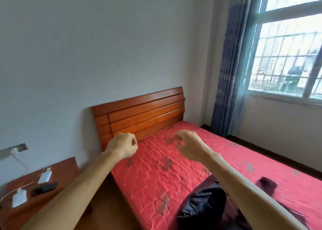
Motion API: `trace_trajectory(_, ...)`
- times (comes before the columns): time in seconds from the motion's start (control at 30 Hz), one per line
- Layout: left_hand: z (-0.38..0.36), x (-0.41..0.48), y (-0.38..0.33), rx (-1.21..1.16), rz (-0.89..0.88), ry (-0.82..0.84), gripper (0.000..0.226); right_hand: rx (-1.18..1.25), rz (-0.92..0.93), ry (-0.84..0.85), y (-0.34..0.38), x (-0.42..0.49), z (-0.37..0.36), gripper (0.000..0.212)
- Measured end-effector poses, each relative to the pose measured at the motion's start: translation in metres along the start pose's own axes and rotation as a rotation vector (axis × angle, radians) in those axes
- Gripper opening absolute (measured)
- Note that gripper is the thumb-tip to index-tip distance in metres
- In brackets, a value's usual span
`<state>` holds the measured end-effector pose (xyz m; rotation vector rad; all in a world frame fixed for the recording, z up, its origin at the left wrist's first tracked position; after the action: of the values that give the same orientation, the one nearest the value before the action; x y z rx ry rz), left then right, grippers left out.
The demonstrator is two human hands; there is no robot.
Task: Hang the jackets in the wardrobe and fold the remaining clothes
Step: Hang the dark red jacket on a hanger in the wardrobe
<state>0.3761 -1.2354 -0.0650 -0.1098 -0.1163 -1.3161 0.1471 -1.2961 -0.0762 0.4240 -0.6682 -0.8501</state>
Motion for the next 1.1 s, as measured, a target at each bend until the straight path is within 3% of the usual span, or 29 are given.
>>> trace_trajectory(0.27,0.004,-0.005,-0.233,-0.052,-0.338,-0.026,0.016,-0.056,-0.184,-0.196,-0.117,-0.105,0.141,0.025)
trace_trajectory(0.5,-0.026,-0.035,-0.385,-0.056,-0.579,0.038,0.016,-0.07,-0.393,-0.256,-0.208,-0.205,0.201,0.031)
trace_trajectory(0.8,-0.094,-0.063,-0.499,-0.055,-0.768,0.188,0.019,-0.041,-0.662,-0.37,-0.292,-0.31,0.232,0.032)
trace_trajectory(0.97,-0.14,-0.061,-0.541,-0.031,-0.843,0.269,0.019,-0.018,-0.82,-0.319,-0.342,-0.344,0.22,0.022)
trace_trajectory(1.1,-0.178,-0.046,-0.569,-0.011,-0.867,0.335,0.022,0.013,-0.907,-0.281,-0.378,-0.355,0.206,0.028)
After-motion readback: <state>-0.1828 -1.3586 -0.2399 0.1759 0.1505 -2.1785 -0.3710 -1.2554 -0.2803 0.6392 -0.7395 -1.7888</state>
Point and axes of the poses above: each hand's wrist, its own x-axis towards the middle knuckle, its own z-axis out of the back of the hand, y = z × x, the point moved 5 cm from there along x, towards the middle knuckle, and after that the axes turned 15 degrees about x, right-handed, at the moved point
